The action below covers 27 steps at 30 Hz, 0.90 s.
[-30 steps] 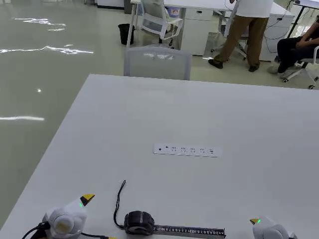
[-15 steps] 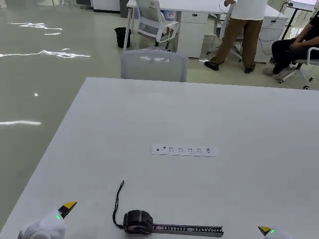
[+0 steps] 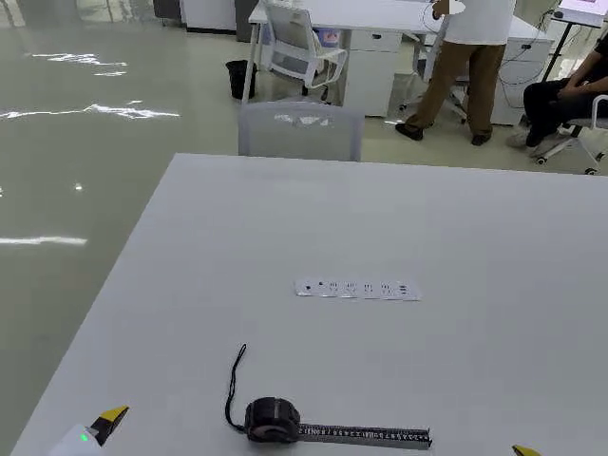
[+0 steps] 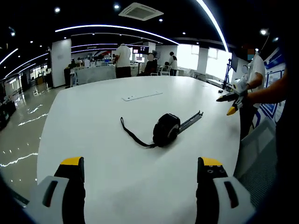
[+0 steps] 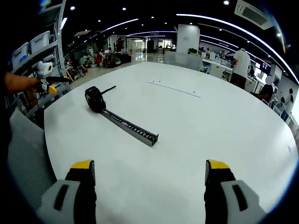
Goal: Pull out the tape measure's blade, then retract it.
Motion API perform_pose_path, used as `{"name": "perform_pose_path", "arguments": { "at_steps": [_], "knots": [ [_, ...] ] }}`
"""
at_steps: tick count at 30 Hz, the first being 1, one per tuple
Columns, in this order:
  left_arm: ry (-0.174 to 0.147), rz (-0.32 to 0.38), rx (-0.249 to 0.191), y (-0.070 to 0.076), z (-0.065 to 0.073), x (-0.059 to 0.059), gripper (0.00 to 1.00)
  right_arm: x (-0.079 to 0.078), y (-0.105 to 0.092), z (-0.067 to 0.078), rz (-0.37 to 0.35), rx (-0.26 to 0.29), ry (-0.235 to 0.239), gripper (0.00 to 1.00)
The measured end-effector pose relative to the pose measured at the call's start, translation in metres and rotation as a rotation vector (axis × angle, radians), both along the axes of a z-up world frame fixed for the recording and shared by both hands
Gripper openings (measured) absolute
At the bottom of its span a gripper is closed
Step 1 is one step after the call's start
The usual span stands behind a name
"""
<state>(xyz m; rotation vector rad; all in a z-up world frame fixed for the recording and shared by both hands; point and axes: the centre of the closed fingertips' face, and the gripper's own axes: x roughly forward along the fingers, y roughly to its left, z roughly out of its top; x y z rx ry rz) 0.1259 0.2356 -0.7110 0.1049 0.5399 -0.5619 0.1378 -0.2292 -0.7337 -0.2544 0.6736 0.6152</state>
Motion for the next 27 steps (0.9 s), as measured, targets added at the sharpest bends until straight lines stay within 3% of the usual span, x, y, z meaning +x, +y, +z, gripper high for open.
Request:
{"name": "perform_pose_path", "arguments": {
  "at_steps": [3,7,10,12,14,18,19,20,22,25,27],
  "knots": [
    [0.005,0.007,-0.005,0.001,-0.001,-0.011,0.99,-0.005,-0.008,-0.008,-0.004,-0.005,-0.009,1.0],
    [0.002,0.033,-0.007,0.009,0.001,-0.02,0.99,-0.015,-0.008,0.006,-0.005,-0.006,-0.032,1.0],
    [-0.005,0.05,-0.018,0.023,-0.002,-0.026,0.99,-0.02,-0.012,0.004,-0.025,0.005,-0.018,1.0],
    [-0.018,0.041,-0.002,0.022,-0.003,-0.03,0.99,-0.025,-0.017,0.002,-0.035,-0.002,-0.016,1.0],
    [-0.006,0.04,-0.005,0.023,-0.006,-0.035,0.99,-0.029,-0.021,-0.001,-0.051,0.008,-0.01,1.0],
    [-0.012,0.059,-0.017,0.022,-0.001,-0.039,0.99,-0.041,-0.027,-0.009,-0.051,-0.005,-0.009,1.0],
    [-0.017,0.069,-0.024,0.026,-0.001,-0.039,0.99,-0.043,-0.027,-0.011,-0.028,0.004,-0.034,1.0],
    [-0.02,0.076,-0.028,0.028,0.0,-0.038,0.99,-0.047,-0.025,-0.005,-0.029,-0.002,-0.034,1.0],
    [-0.028,0.096,-0.029,0.027,0.001,-0.037,0.99,-0.05,-0.027,-0.006,-0.04,-0.001,-0.011,1.0],
    [-0.018,0.102,-0.027,0.032,-0.005,-0.042,0.99,-0.055,-0.027,0.0,-0.058,0.011,-0.006,1.0],
    [-0.006,0.095,-0.022,0.036,-0.015,-0.048,0.99,-0.056,-0.032,-0.01,-0.059,0.005,-0.009,1.0]
  ]
}}
